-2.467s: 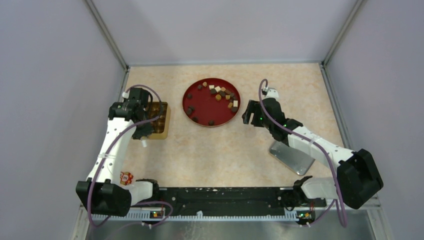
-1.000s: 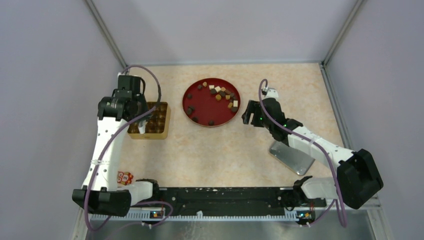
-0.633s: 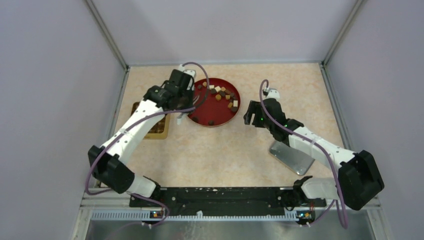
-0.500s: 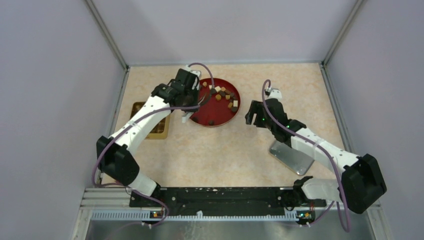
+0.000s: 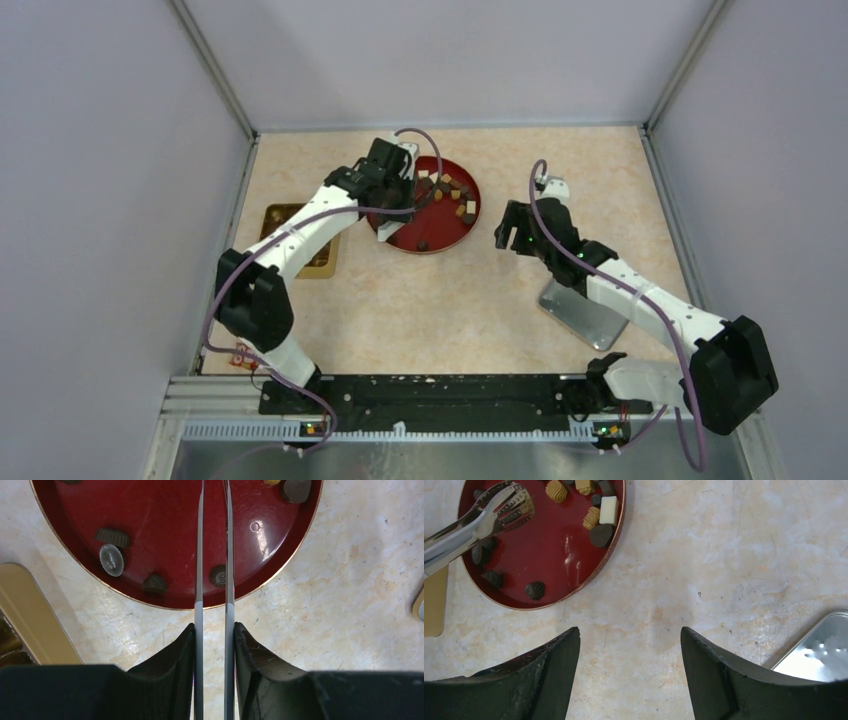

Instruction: Pack the chocolate

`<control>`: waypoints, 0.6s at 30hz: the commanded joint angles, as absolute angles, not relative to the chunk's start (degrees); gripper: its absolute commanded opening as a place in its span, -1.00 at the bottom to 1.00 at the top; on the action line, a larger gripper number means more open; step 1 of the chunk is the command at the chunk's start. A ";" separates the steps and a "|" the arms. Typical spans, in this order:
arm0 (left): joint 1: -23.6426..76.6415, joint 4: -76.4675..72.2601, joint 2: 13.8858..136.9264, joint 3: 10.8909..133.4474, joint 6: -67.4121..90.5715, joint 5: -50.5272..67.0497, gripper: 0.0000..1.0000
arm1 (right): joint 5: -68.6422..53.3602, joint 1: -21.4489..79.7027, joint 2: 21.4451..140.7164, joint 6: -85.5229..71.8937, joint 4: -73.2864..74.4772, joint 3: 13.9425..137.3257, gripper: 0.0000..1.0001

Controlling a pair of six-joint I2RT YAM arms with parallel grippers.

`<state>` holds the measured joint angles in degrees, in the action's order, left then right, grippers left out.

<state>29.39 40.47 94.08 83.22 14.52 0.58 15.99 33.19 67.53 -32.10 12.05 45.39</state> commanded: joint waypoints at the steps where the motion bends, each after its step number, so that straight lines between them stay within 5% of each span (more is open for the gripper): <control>1: 29.70 36.21 95.67 84.37 14.66 0.53 -0.26 | 16.24 32.61 66.63 -32.31 11.61 46.22 0.44; 8: 29.88 36.66 98.33 84.21 14.59 -1.49 -0.03 | 16.75 32.61 66.47 -32.46 11.75 45.71 0.44; 18: 30.01 35.22 102.03 85.69 14.50 -0.60 -0.01 | 17.09 32.61 67.00 -32.54 11.71 45.87 0.44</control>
<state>29.76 38.72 100.92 83.24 14.81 -0.91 16.05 33.19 67.53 -32.16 12.23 45.39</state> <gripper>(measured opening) 0.495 0.721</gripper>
